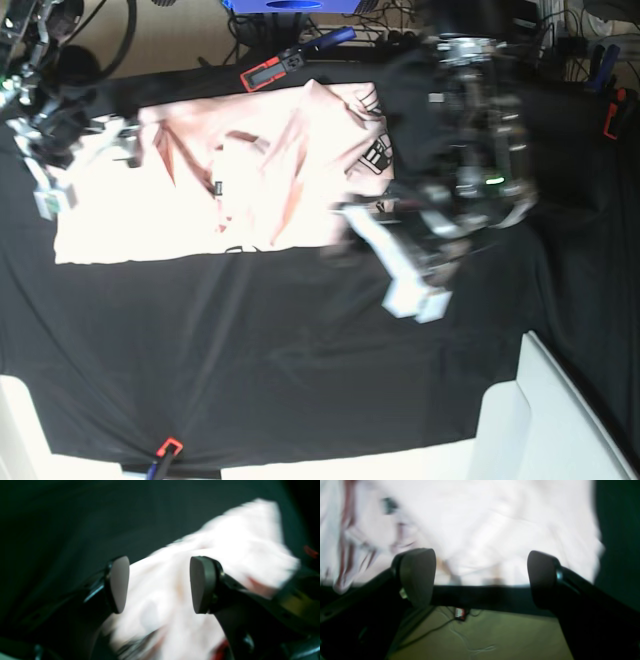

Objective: Fold the T-shirt properly

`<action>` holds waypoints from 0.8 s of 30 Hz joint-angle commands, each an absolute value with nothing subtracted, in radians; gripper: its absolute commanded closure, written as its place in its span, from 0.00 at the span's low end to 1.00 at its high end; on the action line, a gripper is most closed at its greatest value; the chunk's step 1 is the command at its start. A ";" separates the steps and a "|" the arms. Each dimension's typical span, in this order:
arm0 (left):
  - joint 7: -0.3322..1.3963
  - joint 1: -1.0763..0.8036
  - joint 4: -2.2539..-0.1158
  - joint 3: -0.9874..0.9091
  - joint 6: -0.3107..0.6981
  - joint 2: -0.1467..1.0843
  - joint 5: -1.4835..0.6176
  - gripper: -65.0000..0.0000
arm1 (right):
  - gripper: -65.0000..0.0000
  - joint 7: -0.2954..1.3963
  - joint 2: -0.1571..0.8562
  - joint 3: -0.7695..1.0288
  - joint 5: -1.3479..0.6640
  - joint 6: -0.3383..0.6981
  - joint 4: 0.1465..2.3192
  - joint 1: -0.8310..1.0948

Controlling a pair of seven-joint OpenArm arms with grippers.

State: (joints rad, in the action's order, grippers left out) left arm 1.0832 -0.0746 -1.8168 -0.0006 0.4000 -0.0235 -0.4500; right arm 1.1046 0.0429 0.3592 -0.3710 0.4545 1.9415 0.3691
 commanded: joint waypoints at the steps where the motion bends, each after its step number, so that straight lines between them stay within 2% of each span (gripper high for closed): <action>1: 1.076 -0.084 -1.834 -0.048 0.403 -0.002 -0.464 0.43 | 0.17 1.086 0.067 0.320 -0.383 0.455 1.972 0.363; 2: 1.076 -0.101 -1.834 -0.088 0.403 0.022 -0.463 0.45 | 0.17 1.082 0.076 0.278 -0.383 0.455 1.974 0.363; 3: 1.076 -0.117 -1.834 -0.133 0.403 0.050 -0.463 0.52 | 0.17 1.081 0.077 0.237 -0.383 0.455 1.977 0.361; 7: 1.076 -0.185 -1.830 -0.343 0.403 0.140 -0.461 1.00 | 0.17 1.079 0.073 0.134 -0.383 0.455 1.980 0.329; 13: 1.073 -0.291 -1.830 -0.575 0.403 0.239 -0.460 1.00 | 0.16 1.079 0.071 -0.010 -0.383 0.450 1.974 0.248; 18: 1.072 -0.360 -1.830 -0.691 0.403 0.249 -0.455 1.00 | 0.15 1.079 0.042 -0.087 -0.383 0.450 1.919 0.156; 24: 1.070 -0.386 -1.830 -0.710 0.404 0.231 -0.240 1.00 | 0.15 1.078 0.027 -0.090 -0.383 0.452 1.778 0.077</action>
